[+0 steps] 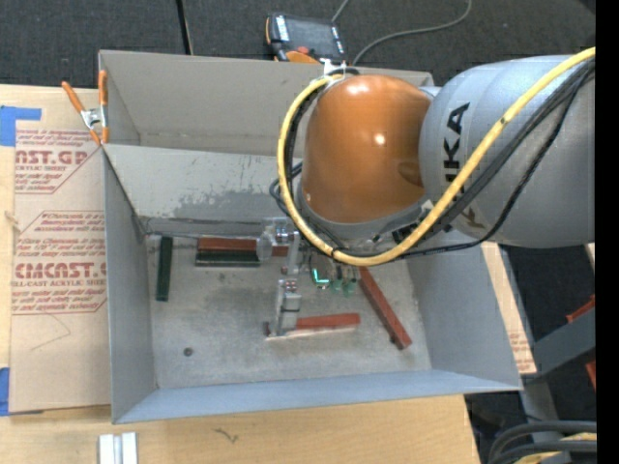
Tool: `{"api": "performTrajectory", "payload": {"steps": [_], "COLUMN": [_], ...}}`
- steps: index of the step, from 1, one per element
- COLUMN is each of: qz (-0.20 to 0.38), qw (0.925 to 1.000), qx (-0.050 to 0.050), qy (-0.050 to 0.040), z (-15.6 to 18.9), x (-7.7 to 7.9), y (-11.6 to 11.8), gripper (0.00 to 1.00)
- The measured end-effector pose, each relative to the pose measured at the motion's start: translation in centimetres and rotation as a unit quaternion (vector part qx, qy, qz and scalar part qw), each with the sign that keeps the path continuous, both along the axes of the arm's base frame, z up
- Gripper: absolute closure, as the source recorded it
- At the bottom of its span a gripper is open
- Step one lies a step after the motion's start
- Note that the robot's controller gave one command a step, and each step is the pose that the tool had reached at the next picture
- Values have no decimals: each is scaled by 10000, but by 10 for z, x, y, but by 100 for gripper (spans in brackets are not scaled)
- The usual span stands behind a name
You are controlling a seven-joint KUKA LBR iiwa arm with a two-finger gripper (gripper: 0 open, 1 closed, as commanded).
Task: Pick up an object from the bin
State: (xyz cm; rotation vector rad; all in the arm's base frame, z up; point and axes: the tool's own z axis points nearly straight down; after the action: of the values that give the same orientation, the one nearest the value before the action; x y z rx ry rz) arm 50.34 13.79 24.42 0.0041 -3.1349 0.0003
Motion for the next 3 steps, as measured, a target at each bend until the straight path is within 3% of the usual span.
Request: {"api": "performTrajectory", "payload": {"steps": [1,2,3], "qz": [145,-258,-502], "qw": [9999,9997,9987], "qx": [-3,3,3], "qy": [-3,-43,-30], "z": [-179,-144,-141], "x": [15,10,6], "y": [-79,-97,-106], "gripper": [0,0,0]}}
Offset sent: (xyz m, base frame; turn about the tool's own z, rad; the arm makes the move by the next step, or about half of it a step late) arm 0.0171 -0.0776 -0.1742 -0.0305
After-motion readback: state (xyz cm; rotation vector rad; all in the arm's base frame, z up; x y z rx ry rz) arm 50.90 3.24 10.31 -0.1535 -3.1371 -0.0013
